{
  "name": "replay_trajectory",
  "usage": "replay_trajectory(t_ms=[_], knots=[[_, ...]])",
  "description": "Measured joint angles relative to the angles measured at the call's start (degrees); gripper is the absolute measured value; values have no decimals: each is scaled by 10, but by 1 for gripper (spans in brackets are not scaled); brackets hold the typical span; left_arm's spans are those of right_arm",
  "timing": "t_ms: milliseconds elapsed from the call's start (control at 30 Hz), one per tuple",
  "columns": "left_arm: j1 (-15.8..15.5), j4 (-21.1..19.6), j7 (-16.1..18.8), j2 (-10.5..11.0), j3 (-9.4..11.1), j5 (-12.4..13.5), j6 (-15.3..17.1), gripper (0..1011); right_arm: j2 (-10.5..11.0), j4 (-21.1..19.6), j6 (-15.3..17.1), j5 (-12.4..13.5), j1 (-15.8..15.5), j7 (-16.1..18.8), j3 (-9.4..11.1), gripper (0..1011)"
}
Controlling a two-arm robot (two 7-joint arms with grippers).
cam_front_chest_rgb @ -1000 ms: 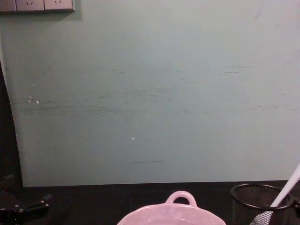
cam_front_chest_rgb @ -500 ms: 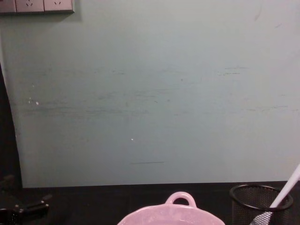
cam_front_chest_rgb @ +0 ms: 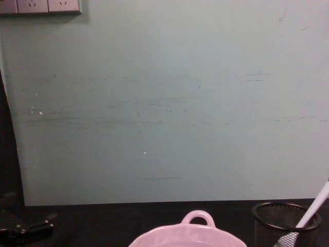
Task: Use the one hand to pick up the spoon and stir the clear water in the bowl.
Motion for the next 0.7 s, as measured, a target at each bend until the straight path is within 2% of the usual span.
replay_trajectory(t_ms=[200,500,700], knots=[[0,0,0,0,0,0,0,1011,-18,21,33,15,27,8,1,1003],[0,0,0,0,0,0,0,1011,-31,52,61,16,62,14,-1,1003],[0,0,0,0,0,0,0,1011,-38,69,67,12,79,17,-7,1002]])
